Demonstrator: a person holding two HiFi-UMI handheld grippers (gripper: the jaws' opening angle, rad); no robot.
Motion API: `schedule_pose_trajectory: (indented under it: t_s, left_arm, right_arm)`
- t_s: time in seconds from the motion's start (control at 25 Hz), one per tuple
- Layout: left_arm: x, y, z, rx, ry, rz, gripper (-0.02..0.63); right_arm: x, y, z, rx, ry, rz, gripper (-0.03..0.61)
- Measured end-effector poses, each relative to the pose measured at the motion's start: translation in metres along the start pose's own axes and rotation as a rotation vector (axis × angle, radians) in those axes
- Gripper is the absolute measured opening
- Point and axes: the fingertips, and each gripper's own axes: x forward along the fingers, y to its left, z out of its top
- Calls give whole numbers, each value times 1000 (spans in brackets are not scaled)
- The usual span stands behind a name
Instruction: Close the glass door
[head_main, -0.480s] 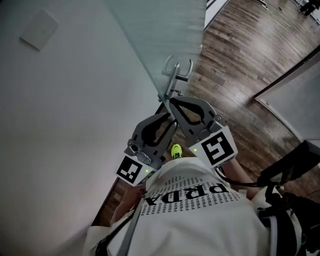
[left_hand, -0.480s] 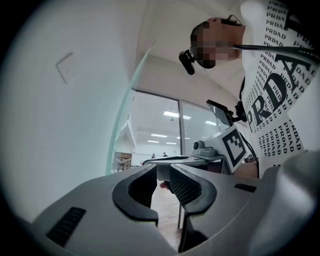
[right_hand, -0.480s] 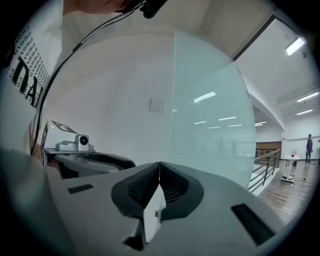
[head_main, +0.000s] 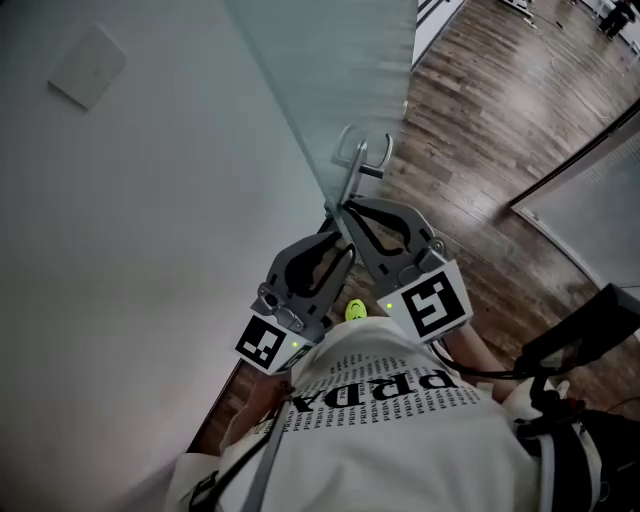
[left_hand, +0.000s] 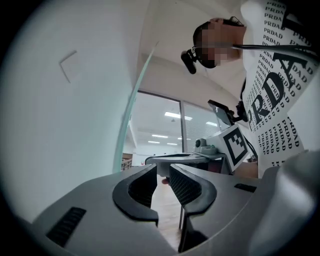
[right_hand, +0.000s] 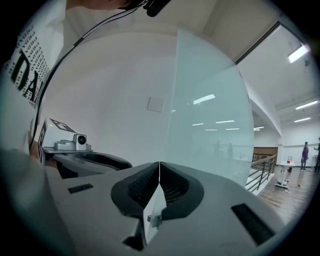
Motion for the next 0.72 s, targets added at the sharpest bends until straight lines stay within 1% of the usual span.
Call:
schedule_pose_trajectory:
  t_s: [0.12, 0.2, 0.32, 0.4, 0.52, 0.64, 0.72]
  left_arm:
    - [-6, 20, 1, 6, 39, 38, 83]
    - [-9, 35, 0, 36, 64, 85, 83]
    - [-2, 55, -2, 111, 72, 137, 84]
    - [11, 65, -1, 152, 61, 141, 92]
    - [32, 82, 7, 188, 51, 133, 103]
    - [48, 98, 12, 194, 49, 110, 104]
    - [57, 97, 12, 192, 49, 88, 104]
  right_arm:
    - [10, -11, 13, -37, 26, -73, 0]
    - [14, -12, 20, -51, 17, -77, 2]
    - [9, -10, 17, -47, -2, -65, 2]
    - [2, -11, 10, -39, 7, -67, 2]
    - [2, -15, 4, -15, 41, -78, 2]
    - [11, -23, 5, 5, 54, -99, 2]
    - [9, -28, 5, 16, 54, -116, 2]
